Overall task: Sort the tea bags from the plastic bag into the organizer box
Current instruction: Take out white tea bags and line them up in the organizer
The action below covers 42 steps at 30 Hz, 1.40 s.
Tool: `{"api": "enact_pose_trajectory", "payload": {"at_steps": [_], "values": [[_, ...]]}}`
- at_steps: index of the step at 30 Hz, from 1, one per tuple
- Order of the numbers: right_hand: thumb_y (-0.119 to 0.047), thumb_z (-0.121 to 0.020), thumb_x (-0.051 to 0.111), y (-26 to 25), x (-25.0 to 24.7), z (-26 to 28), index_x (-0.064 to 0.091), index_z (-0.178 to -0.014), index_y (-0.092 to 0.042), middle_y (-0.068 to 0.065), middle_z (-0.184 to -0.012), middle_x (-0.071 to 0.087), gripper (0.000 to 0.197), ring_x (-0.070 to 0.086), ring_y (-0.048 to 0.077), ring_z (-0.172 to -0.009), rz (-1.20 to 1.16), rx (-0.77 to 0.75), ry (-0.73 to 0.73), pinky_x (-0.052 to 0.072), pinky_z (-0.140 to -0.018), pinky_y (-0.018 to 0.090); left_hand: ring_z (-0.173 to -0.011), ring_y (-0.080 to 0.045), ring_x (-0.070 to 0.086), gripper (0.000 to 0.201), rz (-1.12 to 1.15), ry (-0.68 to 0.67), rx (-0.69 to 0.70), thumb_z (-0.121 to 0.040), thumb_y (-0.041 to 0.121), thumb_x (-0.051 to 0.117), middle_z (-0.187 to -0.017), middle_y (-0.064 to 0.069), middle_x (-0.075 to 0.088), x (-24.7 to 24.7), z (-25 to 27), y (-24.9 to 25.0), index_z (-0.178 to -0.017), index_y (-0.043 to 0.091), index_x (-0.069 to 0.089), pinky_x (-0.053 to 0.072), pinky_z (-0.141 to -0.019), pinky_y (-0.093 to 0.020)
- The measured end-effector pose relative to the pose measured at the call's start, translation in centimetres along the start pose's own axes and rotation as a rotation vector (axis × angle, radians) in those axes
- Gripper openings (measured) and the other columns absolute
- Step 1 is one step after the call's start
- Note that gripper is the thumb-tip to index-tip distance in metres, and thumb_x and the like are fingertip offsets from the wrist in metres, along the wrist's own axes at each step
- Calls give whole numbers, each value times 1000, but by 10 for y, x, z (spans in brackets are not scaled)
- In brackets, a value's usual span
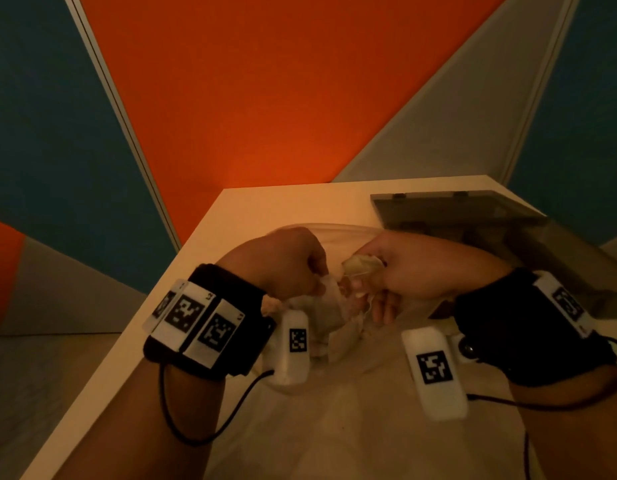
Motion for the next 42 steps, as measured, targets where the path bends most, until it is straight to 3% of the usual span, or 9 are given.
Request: {"api": "enact_pose_trajectory", "payload": {"at_steps": [4,10,14,21,26,29,32,37,42], "values": [[-21,-95,61,2,-9,-3,58,-104,-25,7,-89,75,10,75,24,-74,84,-2,67,61,-74,48,-79,-8,54,6,28,24,3,-87,29,68,-90,11,57,-9,4,-2,-94,27,67,40,-65,-22],[-21,-92,66,-6,-13,-1,67,-88,-17,5,-83,74,5,74,17,-71,202,-49,45,60,-78,49,-80,-25,62,15,252,-7,-24,-96,32,55,-92,-1,54,-15,20,1,-86,20,56,60,-72,-44],[-23,-94,61,-2,-11,-5,74,-95,-25,2,-85,75,13,73,16,-69,273,-27,60,59,-79,48,-83,-22,64,25,194,-8,-32,-97,38,50,-101,0,56,-23,30,4,-98,15,59,61,-70,-38],[-24,-90,68,-6,-15,-4,66,-110,-30,-1,-104,65,21,73,18,-65,221,-16,108,61,-70,45,-65,-20,70,18,402,67,35,-93,29,59,-77,-3,74,-49,42,-3,-90,12,64,60,-60,-34],[-21,-80,77,-30,-28,23,65,-108,-37,-3,-92,75,35,73,20,-84,55,-101,82,61,-80,43,-69,-25,71,14,351,91,35,-92,27,62,-82,-3,74,-47,39,0,-89,13,65,61,-60,-39],[-24,-79,77,-39,-25,30,67,-108,-35,-1,-91,76,33,73,18,-84,27,-144,55,61,-79,39,-67,-25,71,18,354,98,87,-92,30,62,-82,-3,74,-47,40,13,-89,12,65,61,-60,-41],[-26,-82,75,-42,-24,24,69,-107,-28,-5,-81,75,26,72,19,-78,1,-148,130,59,-64,28,-63,-25,70,21,394,122,115,-91,31,62,-81,-5,74,-49,41,23,-90,10,63,60,-54,-34],[-22,-83,74,-40,-32,21,71,-88,-18,6,-80,74,7,69,30,-78,-84,-148,230,58,-62,32,-66,-19,72,21,499,61,108,-84,24,70,-91,-4,73,-45,43,23,-98,12,60,59,-53,-32],[-24,-82,73,-34,-45,30,72,-88,-12,14,-85,74,13,69,32,-75,-95,-117,208,58,-63,34,-79,-22,74,41,496,0,70,-80,8,75,-99,-4,73,-37,41,17,-114,18,56,62,-64,-44]]}}
Point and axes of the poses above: each hand's wrist, its own z-axis away from the middle knuckle, its own x-axis out of the palm, y = z × x, the point moved 10 cm from there along -z, towards the middle knuckle
